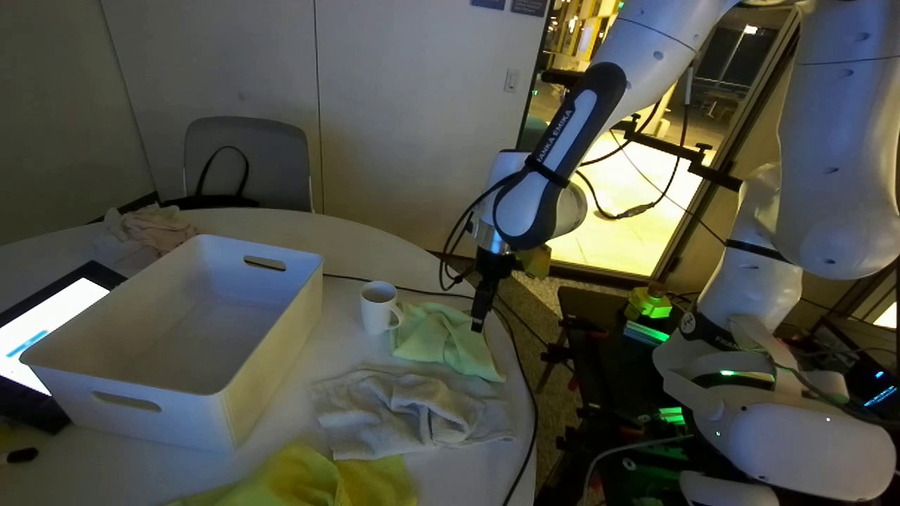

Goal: Put all the towels in the white basket and the objects into the mug

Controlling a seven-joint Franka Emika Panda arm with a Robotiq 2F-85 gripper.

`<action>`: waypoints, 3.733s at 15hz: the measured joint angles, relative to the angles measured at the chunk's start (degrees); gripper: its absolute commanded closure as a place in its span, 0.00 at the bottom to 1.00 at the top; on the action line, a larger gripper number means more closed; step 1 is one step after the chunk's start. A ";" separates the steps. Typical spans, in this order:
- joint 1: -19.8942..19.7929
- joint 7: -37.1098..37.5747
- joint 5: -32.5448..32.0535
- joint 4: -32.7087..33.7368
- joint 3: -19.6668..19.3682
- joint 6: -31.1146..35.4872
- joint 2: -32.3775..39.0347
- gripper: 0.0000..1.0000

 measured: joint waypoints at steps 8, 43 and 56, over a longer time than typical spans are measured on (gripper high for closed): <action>-5.04 -2.25 4.72 5.04 2.58 6.26 9.69 0.00; -4.12 -1.56 4.72 12.59 2.67 11.49 20.87 0.19; 3.16 -1.43 4.52 10.88 -1.04 11.11 17.93 0.98</action>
